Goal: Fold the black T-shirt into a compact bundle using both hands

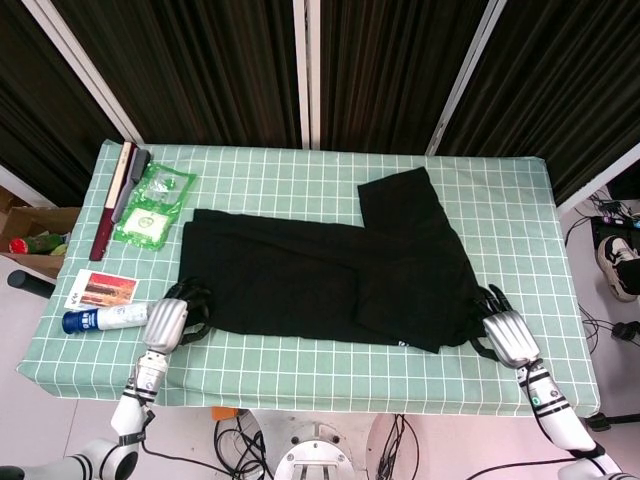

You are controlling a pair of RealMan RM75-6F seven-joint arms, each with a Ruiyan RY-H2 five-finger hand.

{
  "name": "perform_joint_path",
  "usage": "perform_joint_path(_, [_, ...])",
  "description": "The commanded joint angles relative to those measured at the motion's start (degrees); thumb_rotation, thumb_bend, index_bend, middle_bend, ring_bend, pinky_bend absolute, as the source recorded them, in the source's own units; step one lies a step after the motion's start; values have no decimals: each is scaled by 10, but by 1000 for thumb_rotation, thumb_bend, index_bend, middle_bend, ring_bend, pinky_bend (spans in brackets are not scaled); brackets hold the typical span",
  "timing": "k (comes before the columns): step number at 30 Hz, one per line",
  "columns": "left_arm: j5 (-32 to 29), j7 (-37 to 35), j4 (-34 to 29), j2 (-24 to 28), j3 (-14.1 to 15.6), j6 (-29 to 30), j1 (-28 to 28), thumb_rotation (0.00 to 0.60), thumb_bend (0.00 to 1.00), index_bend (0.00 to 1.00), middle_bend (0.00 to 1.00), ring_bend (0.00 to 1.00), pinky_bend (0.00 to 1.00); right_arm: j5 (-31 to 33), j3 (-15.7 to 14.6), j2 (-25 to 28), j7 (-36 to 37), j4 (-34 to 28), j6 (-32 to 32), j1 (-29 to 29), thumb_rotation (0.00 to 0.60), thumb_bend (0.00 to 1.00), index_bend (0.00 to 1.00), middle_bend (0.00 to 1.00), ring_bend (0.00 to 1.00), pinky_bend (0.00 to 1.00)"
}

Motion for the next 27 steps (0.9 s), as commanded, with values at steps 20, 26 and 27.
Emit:
perform_joint_path(20, [54,97,-182,93,101,84,112,533,325,213,134,78,184,-31,-65,107,-37,-131,59,-79,600,43,119,138,0,0])
perform_joint_path(26, [73,110,-253,148,85,106,107,428,314,190,130,77,178,-71,-65,184,-55,-219,96,-66,600,24,40,125,0,0])
perform_joint_path(27, [75,109,-264,158,81,108,105,428,314,190,130,77,178,-75,-60,197,-55,-234,99,-58,600,24,39,132,0,0])
